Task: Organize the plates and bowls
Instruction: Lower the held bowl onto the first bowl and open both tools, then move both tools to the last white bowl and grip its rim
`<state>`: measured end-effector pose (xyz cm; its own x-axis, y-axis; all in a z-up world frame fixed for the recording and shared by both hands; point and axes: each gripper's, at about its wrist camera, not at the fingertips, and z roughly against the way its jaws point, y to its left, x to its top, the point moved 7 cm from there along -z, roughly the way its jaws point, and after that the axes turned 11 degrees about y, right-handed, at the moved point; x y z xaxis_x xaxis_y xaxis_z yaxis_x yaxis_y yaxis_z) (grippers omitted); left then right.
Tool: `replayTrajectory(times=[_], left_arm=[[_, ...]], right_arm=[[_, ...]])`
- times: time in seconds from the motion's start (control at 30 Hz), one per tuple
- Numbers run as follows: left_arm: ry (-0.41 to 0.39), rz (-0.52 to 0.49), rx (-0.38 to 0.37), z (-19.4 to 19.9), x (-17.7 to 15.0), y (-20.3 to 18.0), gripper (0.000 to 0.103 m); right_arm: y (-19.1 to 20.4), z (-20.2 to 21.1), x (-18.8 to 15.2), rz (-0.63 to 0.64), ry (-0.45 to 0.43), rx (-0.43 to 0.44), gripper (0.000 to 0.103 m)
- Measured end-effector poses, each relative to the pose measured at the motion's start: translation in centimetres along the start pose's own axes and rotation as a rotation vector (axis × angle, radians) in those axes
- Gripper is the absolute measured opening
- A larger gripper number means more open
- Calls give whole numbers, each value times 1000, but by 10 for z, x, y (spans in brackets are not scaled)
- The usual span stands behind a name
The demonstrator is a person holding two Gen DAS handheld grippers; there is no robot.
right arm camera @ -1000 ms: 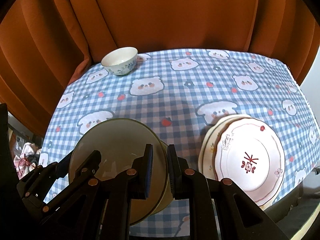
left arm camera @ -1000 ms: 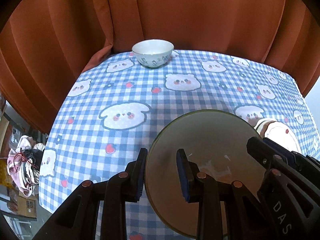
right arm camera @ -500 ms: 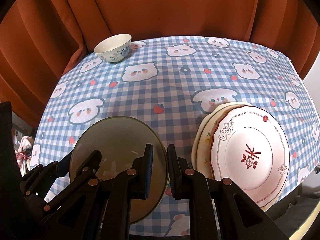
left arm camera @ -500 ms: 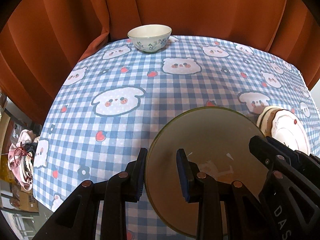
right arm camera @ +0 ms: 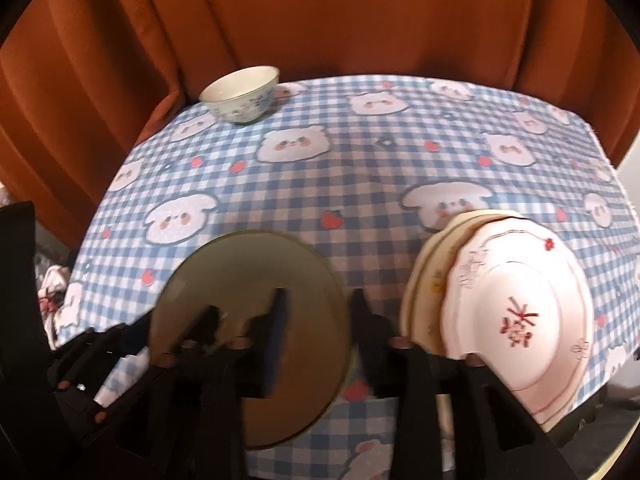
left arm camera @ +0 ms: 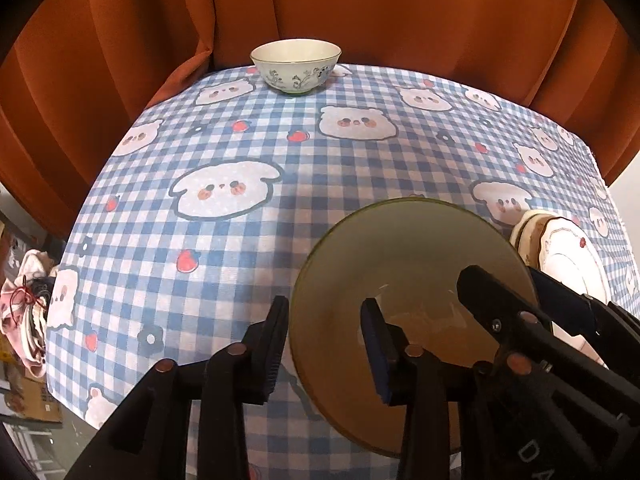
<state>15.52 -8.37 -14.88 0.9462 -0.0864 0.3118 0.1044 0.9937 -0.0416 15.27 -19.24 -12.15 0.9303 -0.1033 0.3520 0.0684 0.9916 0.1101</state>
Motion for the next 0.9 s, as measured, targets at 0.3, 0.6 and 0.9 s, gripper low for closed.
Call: replayTrajectory(times=[0.3,0.6,0.9], left_arm=[[-62,-69,-56,28,3,14,66],[-92,-97,-68,52,20,44,74],[-119,-78,-71,64,53,59,75]], right_arm=[[15,11,-1,-39,-17,-31,78],[51,28,11,-41,-44,-45,87],[74,36,41,-16,-59,-49,89]])
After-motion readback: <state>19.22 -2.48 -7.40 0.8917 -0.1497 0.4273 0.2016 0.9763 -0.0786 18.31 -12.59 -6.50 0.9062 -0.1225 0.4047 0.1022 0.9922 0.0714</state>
